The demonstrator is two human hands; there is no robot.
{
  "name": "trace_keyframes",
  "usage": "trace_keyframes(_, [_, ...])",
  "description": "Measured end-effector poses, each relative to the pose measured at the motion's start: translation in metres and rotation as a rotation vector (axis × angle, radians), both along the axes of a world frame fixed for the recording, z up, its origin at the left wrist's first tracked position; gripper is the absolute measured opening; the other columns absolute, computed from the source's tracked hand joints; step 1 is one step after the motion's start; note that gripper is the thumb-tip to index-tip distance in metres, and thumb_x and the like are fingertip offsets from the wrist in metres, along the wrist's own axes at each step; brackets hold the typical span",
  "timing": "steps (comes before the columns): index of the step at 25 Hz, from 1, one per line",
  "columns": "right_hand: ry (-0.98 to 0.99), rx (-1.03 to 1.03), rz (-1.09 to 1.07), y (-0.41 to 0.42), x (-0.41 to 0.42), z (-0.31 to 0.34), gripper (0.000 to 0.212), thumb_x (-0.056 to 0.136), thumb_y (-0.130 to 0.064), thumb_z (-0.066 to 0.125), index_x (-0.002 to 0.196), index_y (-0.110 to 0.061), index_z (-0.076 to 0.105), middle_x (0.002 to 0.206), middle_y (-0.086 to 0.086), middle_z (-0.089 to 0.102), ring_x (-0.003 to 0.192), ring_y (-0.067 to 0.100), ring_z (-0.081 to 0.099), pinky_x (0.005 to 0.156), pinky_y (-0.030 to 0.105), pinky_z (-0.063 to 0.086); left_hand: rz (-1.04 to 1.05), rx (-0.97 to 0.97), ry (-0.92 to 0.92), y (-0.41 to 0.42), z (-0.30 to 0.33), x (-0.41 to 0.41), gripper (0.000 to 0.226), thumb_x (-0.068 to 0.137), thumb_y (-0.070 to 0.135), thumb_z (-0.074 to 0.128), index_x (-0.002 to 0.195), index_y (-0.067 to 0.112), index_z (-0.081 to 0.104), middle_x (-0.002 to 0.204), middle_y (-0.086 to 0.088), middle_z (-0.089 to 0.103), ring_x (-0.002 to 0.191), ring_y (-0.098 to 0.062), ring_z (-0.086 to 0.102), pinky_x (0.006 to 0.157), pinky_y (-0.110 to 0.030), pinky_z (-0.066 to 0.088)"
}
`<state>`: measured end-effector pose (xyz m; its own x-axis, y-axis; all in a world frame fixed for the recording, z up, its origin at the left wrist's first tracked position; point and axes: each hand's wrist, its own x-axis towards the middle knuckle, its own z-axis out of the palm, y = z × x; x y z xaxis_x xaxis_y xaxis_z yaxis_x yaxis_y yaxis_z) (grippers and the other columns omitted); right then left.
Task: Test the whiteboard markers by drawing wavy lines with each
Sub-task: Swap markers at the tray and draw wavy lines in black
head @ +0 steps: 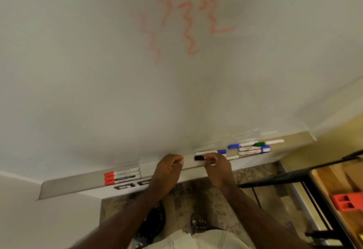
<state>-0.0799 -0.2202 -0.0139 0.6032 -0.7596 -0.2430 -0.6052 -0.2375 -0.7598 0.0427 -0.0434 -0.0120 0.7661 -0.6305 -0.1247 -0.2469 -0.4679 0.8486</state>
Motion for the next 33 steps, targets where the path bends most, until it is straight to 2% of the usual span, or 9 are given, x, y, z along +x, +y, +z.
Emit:
trace_keyframes(3, [-0.003, -0.024, -0.049, -0.032, -0.023, -0.006, 0.029, 0.094, -0.017, 0.077, 0.122, -0.021, 0.071, 0.119, -0.003, 0.069, 0.107, 0.013, 0.065, 0.093, 0.028, 0.054, -0.127, 0.062, -0.003, -0.046, -0.003, -0.016, 0.022, 0.103, 0.030, 0.065, 0.123, 0.020, 0.071, 0.114, 0.007, 0.069, 0.101, 0.001, 0.063, 0.085, -0.004, 0.045])
trace_keyframes(7, [0.067, -0.097, 0.015, -0.071, -0.045, -0.020, 0.040, 0.095, -0.016, 0.075, 0.134, -0.023, 0.067, 0.141, -0.001, 0.062, 0.122, 0.015, 0.060, 0.103, 0.030, 0.051, -0.280, 0.137, -0.064, -0.092, -0.015, -0.035, 0.027, 0.104, 0.030, 0.064, 0.127, 0.016, 0.067, 0.120, 0.001, 0.065, 0.109, -0.010, 0.060, 0.095, -0.020, 0.047])
trace_keyframes(11, [0.212, -0.127, 0.149, -0.101, -0.058, -0.030, 0.046, 0.097, -0.022, 0.072, 0.142, -0.024, 0.062, 0.157, -0.001, 0.051, 0.142, 0.020, 0.048, 0.114, 0.035, 0.045, -0.293, 0.224, -0.066, -0.115, -0.025, -0.053, 0.032, 0.104, 0.032, 0.064, 0.133, 0.020, 0.063, 0.130, 0.004, 0.062, 0.119, -0.011, 0.058, 0.105, -0.029, 0.050])
trace_keyframes(16, [0.295, -0.193, 0.285, -0.116, -0.061, -0.031, 0.039, 0.100, -0.022, 0.068, 0.139, -0.026, 0.065, 0.155, -0.001, 0.049, 0.138, 0.019, 0.052, 0.111, 0.033, 0.048, -0.241, 0.238, -0.063, -0.126, -0.028, -0.064, 0.030, 0.102, 0.026, 0.066, 0.132, 0.020, 0.064, 0.126, 0.007, 0.059, 0.117, -0.009, 0.056, 0.104, -0.026, 0.048])
trace_keyframes(19, [0.257, -0.184, 0.307, -0.124, -0.060, -0.025, 0.027, 0.099, -0.020, 0.070, 0.125, -0.025, 0.071, 0.138, -0.002, 0.058, 0.121, 0.017, 0.060, 0.102, 0.028, 0.049, -0.230, 0.248, -0.068, -0.126, -0.029, -0.066, 0.030, 0.100, 0.022, 0.070, 0.129, 0.018, 0.065, 0.122, 0.009, 0.057, 0.115, -0.011, 0.058, 0.104, -0.029, 0.052])
trace_keyframes(22, [0.176, -0.008, 0.355, -0.139, -0.061, -0.019, 0.014, 0.095, -0.021, 0.077, 0.109, -0.023, 0.076, 0.113, -0.006, 0.069, 0.106, 0.014, 0.064, 0.091, 0.025, 0.050, -0.243, 0.244, -0.096, -0.129, -0.029, -0.059, 0.027, 0.098, 0.019, 0.073, 0.124, 0.016, 0.068, 0.122, 0.000, 0.060, 0.110, -0.014, 0.059, 0.103, -0.030, 0.052])
trace_keyframes(24, [0.123, 0.187, 0.333, -0.146, -0.063, -0.011, 0.019, 0.092, -0.025, 0.082, 0.109, -0.021, 0.078, 0.106, -0.008, 0.074, 0.095, 0.014, 0.070, 0.084, 0.025, 0.058, -0.240, 0.242, -0.115, -0.129, -0.023, -0.053, 0.022, 0.099, 0.019, 0.071, 0.120, 0.015, 0.070, 0.117, -0.003, 0.062, 0.104, -0.014, 0.058, 0.097, -0.027, 0.051])
trace_keyframes(29, [-0.020, 0.444, 0.133, -0.138, -0.065, 0.022, 0.018, 0.091, -0.032, 0.083, 0.105, -0.021, 0.080, 0.096, -0.002, 0.080, 0.082, 0.018, 0.075, 0.060, 0.026, 0.054, -0.230, 0.203, -0.153, -0.124, -0.006, -0.048, 0.023, 0.098, 0.034, 0.071, 0.119, 0.023, 0.072, 0.105, 0.009, 0.058, 0.099, -0.009, 0.053, 0.086, -0.023, 0.045])
trace_keyframes(33, [-0.259, 0.704, -0.020, -0.120, -0.064, 0.050, 0.043, 0.085, -0.038, 0.083, 0.107, -0.001, 0.078, 0.088, 0.013, 0.073, 0.072, 0.020, 0.066, 0.055, 0.032, 0.048, -0.241, 0.103, -0.165, -0.117, 0.019, -0.051, 0.024, 0.103, 0.035, 0.064, 0.123, 0.023, 0.072, 0.110, 0.005, 0.070, 0.099, -0.011, 0.059, 0.088, -0.029, 0.052])
